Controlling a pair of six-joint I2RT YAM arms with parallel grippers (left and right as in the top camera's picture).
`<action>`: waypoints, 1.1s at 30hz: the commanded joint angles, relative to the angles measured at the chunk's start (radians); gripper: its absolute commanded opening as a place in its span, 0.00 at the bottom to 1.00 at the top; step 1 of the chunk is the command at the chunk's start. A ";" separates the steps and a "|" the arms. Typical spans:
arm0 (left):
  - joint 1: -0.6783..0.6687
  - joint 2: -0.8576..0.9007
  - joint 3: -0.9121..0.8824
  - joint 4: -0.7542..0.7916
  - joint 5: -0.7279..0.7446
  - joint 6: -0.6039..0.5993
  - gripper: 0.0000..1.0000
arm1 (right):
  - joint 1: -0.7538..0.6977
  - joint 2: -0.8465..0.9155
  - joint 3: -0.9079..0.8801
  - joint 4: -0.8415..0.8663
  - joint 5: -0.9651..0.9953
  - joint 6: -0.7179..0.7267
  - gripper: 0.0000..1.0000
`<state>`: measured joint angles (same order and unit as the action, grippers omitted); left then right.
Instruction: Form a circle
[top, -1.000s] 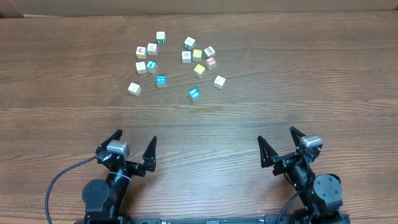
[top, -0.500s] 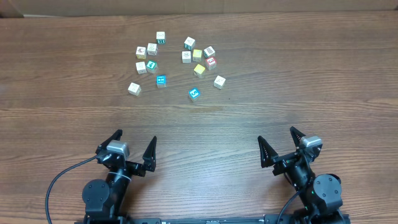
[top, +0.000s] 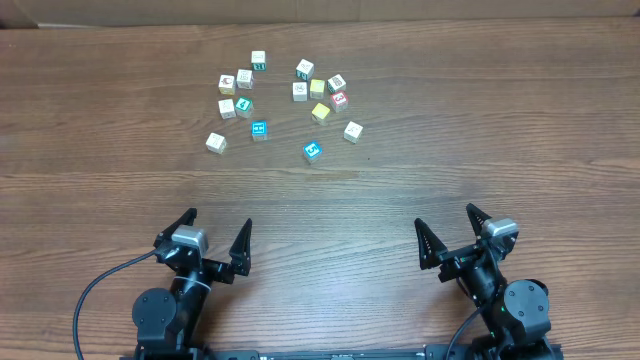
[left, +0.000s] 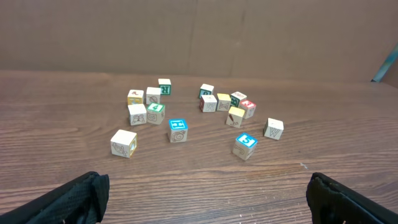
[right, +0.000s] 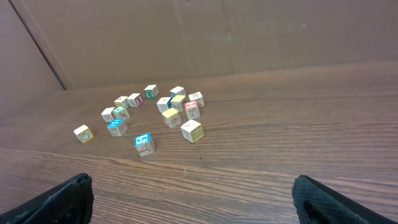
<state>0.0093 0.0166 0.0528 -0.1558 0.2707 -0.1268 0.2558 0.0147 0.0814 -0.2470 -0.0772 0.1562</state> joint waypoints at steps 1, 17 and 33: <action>0.010 -0.012 -0.005 0.003 0.011 0.015 0.99 | -0.005 -0.012 -0.007 0.006 0.008 -0.008 1.00; 0.010 -0.012 -0.005 0.003 0.011 0.015 1.00 | -0.005 -0.012 -0.007 0.007 0.008 -0.008 1.00; 0.010 -0.012 -0.005 0.003 0.011 0.015 0.99 | -0.005 -0.012 -0.007 0.006 0.023 -0.008 1.00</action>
<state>0.0093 0.0166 0.0528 -0.1558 0.2707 -0.1268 0.2558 0.0147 0.0814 -0.2470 -0.0700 0.1562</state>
